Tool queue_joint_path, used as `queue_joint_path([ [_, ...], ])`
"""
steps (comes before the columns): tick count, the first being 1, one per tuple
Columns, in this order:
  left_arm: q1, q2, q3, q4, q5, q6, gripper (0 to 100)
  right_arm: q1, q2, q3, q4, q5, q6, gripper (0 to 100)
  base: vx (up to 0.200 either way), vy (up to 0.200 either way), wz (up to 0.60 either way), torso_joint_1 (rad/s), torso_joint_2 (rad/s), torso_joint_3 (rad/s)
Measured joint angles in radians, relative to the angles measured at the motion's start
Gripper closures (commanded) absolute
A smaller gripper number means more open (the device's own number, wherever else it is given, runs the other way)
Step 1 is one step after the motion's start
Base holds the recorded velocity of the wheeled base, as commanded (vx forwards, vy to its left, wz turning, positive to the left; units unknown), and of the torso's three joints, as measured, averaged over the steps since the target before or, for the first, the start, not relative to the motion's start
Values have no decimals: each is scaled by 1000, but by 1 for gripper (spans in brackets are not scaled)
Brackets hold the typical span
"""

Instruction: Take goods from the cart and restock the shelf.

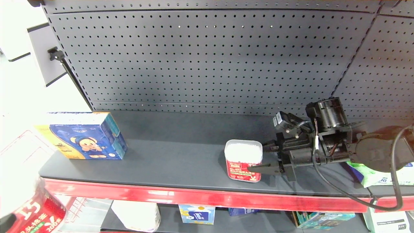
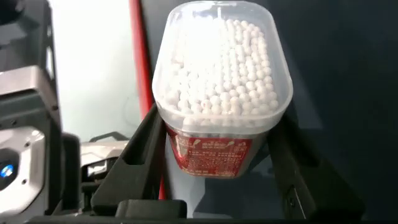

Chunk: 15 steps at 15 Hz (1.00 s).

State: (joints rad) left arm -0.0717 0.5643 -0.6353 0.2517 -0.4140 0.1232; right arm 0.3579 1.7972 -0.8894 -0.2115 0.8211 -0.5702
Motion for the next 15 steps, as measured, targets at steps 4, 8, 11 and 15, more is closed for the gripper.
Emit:
queue_joint_path([
  [4, 0, 0, 1, 0, 0, 0, 100, -2, -21, 42, 0, 10, -30, 100, 0, 0, 0, 0, 0, 0],
  [8, 0, 0, 2, 0, 0, 0, 100, -7, -24, 55, 0, 38, -37, 100, 0, 0, 0, 0, 0, 0],
  [11, 0, 0, 0, 0, 0, 0, 100, -10, -24, 61, 0, 63, -67, 100, 0, 0, 0, 0, 0, 0],
  [15, 0, 0, 0, 0, 0, 0, 100, -10, -28, 89, -1, 67, -101, 100, 0, 0, 0, 0, 0, 0],
])
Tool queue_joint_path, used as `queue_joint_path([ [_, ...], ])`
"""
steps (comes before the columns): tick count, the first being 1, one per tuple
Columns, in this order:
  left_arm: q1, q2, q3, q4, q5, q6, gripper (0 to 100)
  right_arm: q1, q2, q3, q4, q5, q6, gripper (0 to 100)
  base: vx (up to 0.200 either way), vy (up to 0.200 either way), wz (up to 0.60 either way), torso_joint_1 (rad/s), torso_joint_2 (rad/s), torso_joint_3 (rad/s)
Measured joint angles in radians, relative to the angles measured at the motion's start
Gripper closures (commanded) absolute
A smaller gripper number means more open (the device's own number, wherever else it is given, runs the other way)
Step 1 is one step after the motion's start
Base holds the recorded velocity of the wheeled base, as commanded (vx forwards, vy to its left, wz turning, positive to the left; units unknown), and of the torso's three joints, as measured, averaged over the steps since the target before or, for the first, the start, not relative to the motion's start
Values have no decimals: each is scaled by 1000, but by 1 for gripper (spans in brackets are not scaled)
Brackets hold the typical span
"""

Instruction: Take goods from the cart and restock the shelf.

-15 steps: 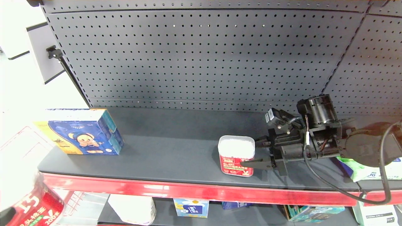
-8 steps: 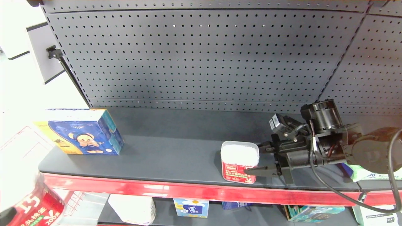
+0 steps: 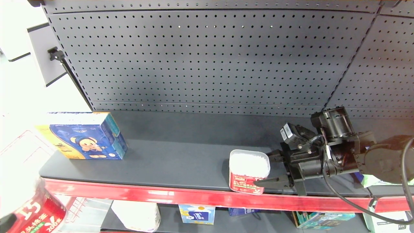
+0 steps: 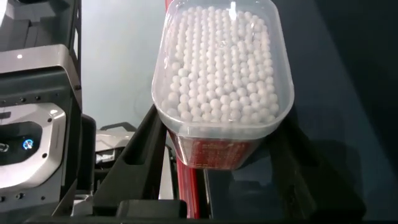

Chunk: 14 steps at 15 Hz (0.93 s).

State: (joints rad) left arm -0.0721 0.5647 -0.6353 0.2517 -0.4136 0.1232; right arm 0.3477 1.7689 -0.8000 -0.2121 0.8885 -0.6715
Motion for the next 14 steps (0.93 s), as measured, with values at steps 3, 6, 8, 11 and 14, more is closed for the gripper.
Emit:
queue_joint_path([
  [3, 0, 0, 0, 0, 1, 0, 100, 0, 0, 4, 0, -4, 0, 100, 0, 0, 0, 0, 0, 0],
  [6, 0, 0, -3, 0, 1, 0, 100, 2, 2, 3, 1, 3, -1, 100, 0, 0, 0, 0, 0, 0],
  [8, 0, 0, -7, 0, 1, 0, 100, 5, 1, 4, 1, 21, -3, 100, 0, 0, 0, 0, 0, 0],
  [11, 0, 1, -13, 0, 1, 0, 100, 5, 1, 4, 1, 25, -35, 100, 0, 0, 0, 0, 0, 0],
  [14, 0, 1, -14, 0, 2, 0, 100, 4, 3, 6, 1, 21, -38, 100, 0, 0, 0, 0, 0, 0],
])
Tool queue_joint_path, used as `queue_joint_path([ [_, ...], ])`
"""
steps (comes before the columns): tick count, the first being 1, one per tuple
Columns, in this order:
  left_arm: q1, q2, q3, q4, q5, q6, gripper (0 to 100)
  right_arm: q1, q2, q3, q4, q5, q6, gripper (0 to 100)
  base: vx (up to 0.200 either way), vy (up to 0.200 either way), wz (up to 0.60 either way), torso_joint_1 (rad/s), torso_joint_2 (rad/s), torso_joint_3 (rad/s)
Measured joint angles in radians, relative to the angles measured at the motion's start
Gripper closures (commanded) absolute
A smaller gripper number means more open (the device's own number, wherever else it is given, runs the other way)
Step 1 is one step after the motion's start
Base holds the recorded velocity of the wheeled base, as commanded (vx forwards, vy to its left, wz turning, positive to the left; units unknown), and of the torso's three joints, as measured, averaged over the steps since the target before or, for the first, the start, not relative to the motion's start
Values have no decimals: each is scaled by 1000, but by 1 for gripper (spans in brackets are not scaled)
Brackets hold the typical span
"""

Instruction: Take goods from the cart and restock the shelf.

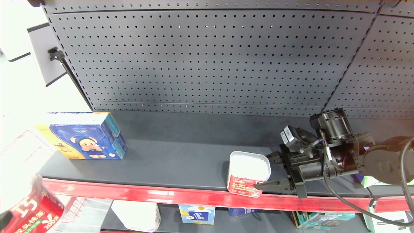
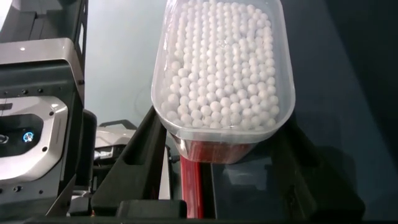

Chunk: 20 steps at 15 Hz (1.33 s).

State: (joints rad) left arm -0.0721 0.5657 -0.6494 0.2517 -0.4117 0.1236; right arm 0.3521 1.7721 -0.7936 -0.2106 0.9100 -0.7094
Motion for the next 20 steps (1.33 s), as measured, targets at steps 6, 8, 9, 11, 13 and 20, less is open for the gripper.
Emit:
queue_joint_path([
  [6, 0, 0, -1, 0, 1, 0, 100, -1, 9, 0, -1, -7, -2, 100, 0, 0, 0, 0, 0, 0],
  [8, 0, 0, -1, 0, 1, 0, 100, -2, 11, 0, 0, -10, -9, 0, 0, 0, 0, 0, 0, 0],
  [9, 0, 0, -1, 0, 0, 0, 100, -3, 11, 0, 0, -10, -9, 0, 0, 0, 0, 0, 0, 0],
  [11, 0, 0, -1, 0, 1, 0, 100, -3, 9, 1, 0, -11, -9, 0, 0, 0, 0, 0, 0, 0],
  [13, 0, 0, -1, 0, 1, 0, 100, -3, 6, 1, -1, -12, -9, 0, 0, 0, 0, 0, 0, 0],
  [20, 0, 0, -1, 0, 1, 0, 100, -4, 18, -15, -3, -49, 1, 0, 0, 0, 0, 0, 0, 0],
])
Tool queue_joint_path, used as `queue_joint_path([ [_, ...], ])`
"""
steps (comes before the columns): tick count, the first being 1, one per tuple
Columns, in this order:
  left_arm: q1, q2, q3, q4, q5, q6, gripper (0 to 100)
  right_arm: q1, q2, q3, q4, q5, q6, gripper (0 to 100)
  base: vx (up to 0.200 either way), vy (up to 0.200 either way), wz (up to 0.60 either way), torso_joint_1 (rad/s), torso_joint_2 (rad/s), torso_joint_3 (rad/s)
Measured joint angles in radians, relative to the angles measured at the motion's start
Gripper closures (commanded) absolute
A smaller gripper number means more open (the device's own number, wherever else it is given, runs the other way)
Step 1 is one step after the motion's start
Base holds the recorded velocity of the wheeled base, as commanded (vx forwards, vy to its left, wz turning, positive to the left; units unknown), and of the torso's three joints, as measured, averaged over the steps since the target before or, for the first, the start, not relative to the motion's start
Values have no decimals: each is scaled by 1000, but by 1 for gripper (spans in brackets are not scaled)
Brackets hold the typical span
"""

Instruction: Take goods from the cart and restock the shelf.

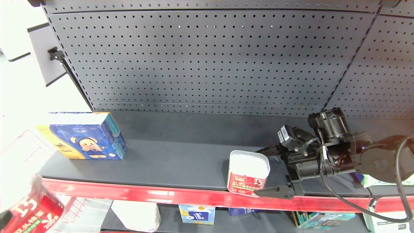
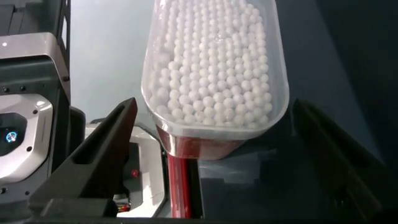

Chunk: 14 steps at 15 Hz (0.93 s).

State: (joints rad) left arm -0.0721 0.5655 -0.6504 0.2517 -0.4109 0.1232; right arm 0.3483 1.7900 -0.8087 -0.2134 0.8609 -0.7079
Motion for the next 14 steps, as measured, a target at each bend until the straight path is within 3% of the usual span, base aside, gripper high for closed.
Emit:
queue_joint_path([
  [14, 0, 1, -5, 0, 0, 0, 100, -4, 38, -47, -1, -28, 1, 0, 0, 0, 0, 0, 0, 0],
])
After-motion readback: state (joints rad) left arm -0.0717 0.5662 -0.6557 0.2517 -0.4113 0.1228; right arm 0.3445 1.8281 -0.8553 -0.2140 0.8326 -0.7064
